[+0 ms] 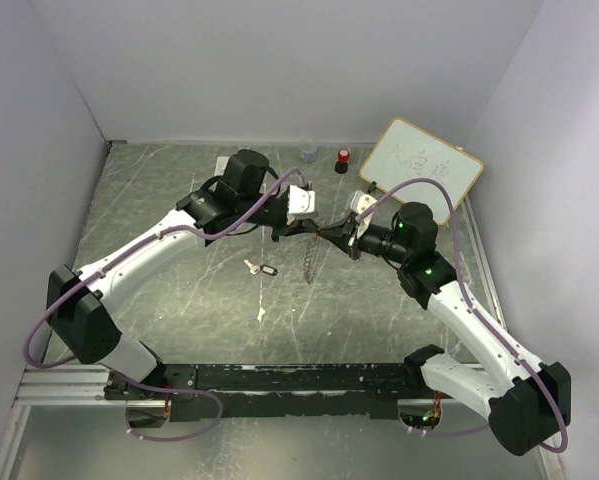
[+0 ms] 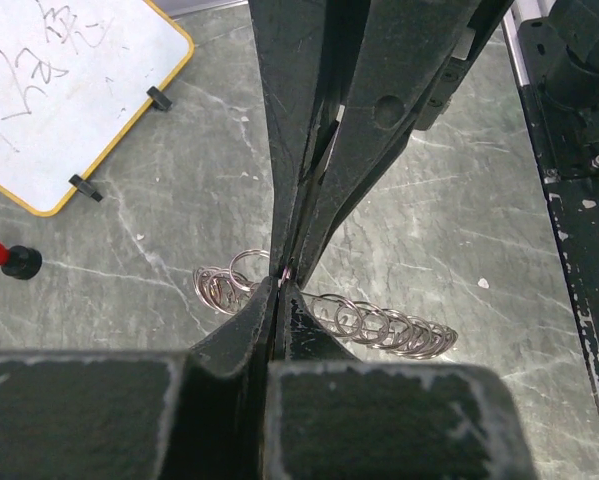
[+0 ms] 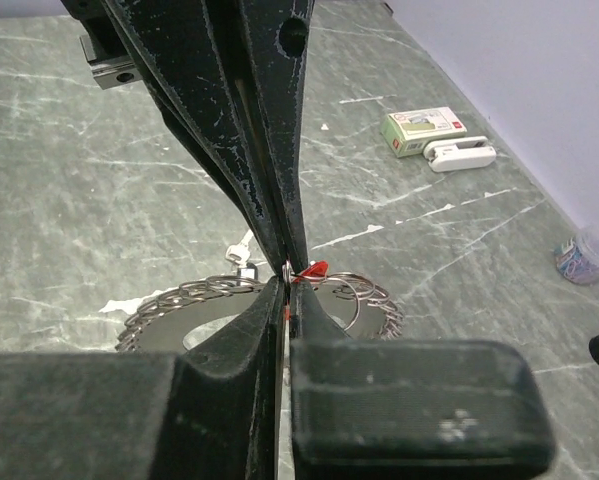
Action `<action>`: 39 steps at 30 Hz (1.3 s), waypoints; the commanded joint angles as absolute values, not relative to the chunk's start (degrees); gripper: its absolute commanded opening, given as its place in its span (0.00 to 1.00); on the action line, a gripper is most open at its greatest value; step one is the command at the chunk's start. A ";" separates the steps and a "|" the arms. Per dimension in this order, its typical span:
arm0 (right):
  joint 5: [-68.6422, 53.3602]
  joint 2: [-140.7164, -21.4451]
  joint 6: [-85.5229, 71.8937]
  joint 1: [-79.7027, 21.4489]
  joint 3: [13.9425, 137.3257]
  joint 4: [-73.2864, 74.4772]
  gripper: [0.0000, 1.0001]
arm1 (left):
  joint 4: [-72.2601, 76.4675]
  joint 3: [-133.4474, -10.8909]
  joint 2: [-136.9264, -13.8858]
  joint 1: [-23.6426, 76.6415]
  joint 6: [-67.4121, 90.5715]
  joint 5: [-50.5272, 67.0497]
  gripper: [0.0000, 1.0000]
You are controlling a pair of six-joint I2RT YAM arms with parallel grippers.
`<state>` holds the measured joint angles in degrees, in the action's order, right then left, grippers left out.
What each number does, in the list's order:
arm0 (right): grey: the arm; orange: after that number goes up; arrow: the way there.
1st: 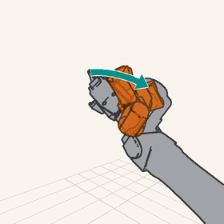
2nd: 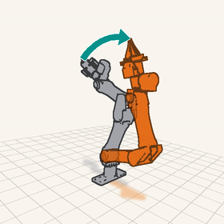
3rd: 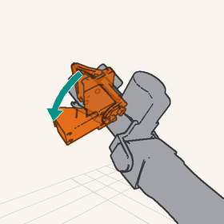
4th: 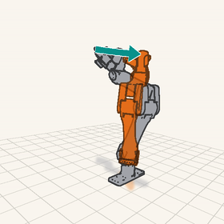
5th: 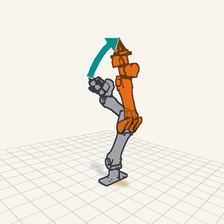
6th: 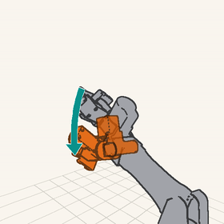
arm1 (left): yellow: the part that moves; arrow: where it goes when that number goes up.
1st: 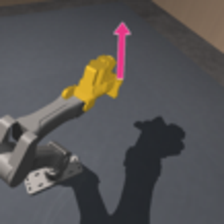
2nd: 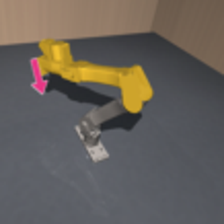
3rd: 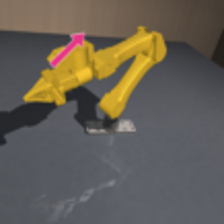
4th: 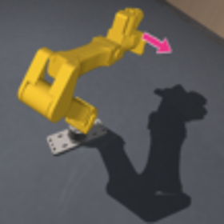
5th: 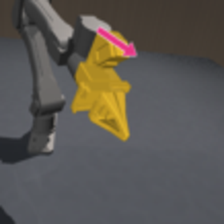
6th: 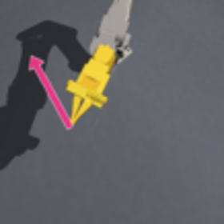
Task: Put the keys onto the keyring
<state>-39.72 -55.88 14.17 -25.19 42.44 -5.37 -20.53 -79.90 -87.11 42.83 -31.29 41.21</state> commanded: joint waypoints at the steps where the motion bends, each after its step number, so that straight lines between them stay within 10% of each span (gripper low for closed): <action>1: -41.21 -55.53 15.04 -25.05 44.13 -6.11 0.00 | -24.21 -83.53 -88.67 42.88 -33.87 45.70 0.07; 10: -40.46 -52.60 13.55 -25.05 41.31 -10.73 0.00 | -22.33 -83.59 -89.15 42.82 -31.00 43.02 0.07; 16: -40.05 -52.11 8.87 -25.09 38.28 -18.31 0.00 | -6.84 -75.12 -83.47 42.73 -22.80 35.73 0.60; 27: -40.24 -51.69 -0.15 -24.37 32.01 -38.07 0.00 | 27.66 -51.53 -67.80 40.00 -7.50 27.46 0.67; 39: -39.41 -56.23 -11.43 -24.08 25.44 -65.06 0.00 | 34.10 -51.95 -69.31 38.00 -2.70 35.94 0.62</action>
